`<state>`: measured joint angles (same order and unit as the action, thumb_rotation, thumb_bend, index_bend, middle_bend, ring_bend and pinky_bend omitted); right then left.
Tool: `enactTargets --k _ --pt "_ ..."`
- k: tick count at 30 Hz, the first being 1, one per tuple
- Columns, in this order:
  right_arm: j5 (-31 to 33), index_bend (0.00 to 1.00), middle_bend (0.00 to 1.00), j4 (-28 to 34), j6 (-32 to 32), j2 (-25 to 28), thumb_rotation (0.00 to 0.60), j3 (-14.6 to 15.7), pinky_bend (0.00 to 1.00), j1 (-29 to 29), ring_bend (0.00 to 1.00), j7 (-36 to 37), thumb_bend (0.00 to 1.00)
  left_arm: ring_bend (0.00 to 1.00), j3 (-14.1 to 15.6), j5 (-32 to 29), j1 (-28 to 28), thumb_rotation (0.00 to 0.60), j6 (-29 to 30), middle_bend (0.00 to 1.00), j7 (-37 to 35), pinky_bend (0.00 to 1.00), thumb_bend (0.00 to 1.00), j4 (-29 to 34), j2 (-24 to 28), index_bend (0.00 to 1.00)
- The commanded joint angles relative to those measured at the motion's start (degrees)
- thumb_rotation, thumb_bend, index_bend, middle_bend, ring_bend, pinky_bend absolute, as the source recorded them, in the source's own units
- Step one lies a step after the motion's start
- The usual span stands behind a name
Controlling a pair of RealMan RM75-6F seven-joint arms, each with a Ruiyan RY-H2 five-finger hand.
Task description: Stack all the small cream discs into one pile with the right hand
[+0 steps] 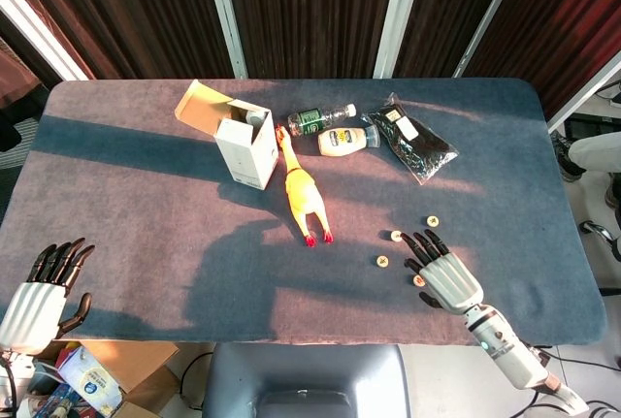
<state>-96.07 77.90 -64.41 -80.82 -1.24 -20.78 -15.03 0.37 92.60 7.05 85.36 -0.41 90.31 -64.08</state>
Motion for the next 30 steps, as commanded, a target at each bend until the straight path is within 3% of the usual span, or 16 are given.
enactTargets --k 1,18,30 --pt "0.64 0.5 0.0 -1.14 0.3 -0.8 0.6 0.42 0.0 -0.26 0.0 -0.45 0.4 0.0 0.01 0.0 0.0 0.6 0.03 0.0 -0.14 0.05 0.53 -0.02 0.04 0.0" --pt "3.36 0.52 0.0 -4.79 1.75 -2.47 0.6 2.08 0.0 -1.15 0.0 0.33 0.5 0.0 0.18 0.19 0.11 0.6 0.01 0.0 -0.57 0.05 0.53 -0.02 0.13 0.0" --pt "4.62 0.52 0.0 -5.99 2.4 -3.75 0.6 2.71 0.0 -1.71 0.0 -0.15 0.5 0.0 0.22 0.04 0.19 0.6 -0.17 0.0 -0.67 0.05 0.53 0.04 0.19 0.0"
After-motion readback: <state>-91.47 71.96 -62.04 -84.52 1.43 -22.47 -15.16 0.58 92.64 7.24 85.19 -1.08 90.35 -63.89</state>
